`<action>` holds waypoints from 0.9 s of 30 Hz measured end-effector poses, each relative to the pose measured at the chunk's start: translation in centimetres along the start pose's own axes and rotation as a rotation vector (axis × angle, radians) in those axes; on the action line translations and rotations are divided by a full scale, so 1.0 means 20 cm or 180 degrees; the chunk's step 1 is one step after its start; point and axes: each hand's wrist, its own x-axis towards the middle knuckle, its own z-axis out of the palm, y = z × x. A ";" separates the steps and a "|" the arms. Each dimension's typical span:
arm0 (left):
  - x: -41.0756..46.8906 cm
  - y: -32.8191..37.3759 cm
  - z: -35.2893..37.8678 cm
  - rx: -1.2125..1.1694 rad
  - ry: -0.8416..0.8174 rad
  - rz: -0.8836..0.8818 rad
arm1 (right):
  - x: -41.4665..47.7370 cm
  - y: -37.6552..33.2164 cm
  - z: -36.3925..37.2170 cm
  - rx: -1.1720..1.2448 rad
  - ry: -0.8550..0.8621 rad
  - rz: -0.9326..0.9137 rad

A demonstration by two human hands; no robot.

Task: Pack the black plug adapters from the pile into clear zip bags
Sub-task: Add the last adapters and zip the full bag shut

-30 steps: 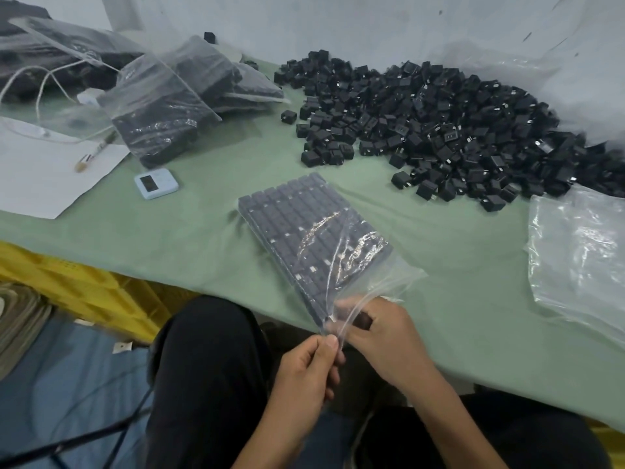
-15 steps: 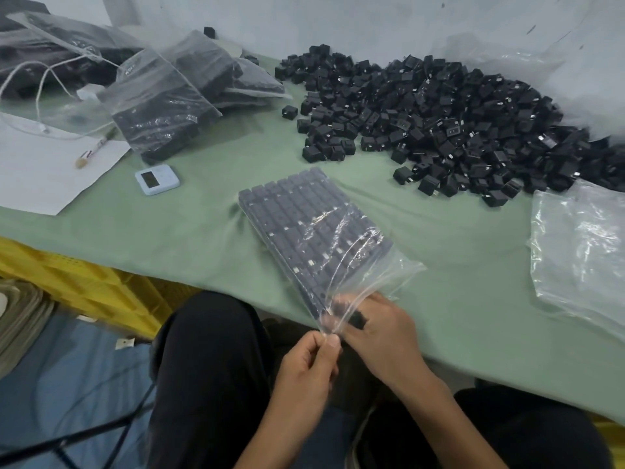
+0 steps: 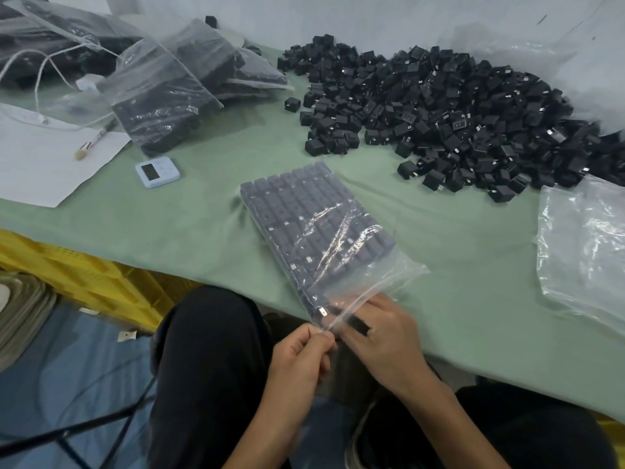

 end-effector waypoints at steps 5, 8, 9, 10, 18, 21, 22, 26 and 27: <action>0.01 -0.01 -0.02 0.0153 -0.0042 0.0040 | 0.02 -0.02 -0.01 -0.0053 -0.0071 -0.0006; 0.01 0.00 -0.03 0.0292 -0.0060 0.0054 | 0.02 -0.03 -0.01 -0.0139 -0.0024 -0.0123; 0.02 0.00 -0.03 0.0291 -0.0060 0.0028 | 0.02 -0.03 -0.01 -0.0213 0.0014 -0.0171; 0.02 0.00 -0.03 0.0274 -0.0065 0.0000 | 0.02 -0.03 -0.01 -0.0297 0.0053 -0.0196; 0.01 0.01 -0.02 0.0185 -0.0150 -0.0031 | 0.02 -0.03 0.05 -0.0920 0.0318 -0.0190; 0.02 0.02 -0.02 0.0284 -0.0140 -0.0040 | 0.01 -0.04 0.06 -0.0959 0.0450 -0.0158; 0.02 0.02 -0.02 0.0301 -0.0129 -0.0028 | 0.01 -0.04 0.06 -0.0937 0.0478 -0.0149; 0.03 0.03 -0.02 0.0330 -0.0121 0.0016 | 0.01 -0.05 0.08 -0.0998 0.0508 -0.0087; 0.03 0.03 -0.02 0.0336 -0.0133 0.0026 | 0.01 -0.05 0.08 -0.1021 0.0498 -0.0044</action>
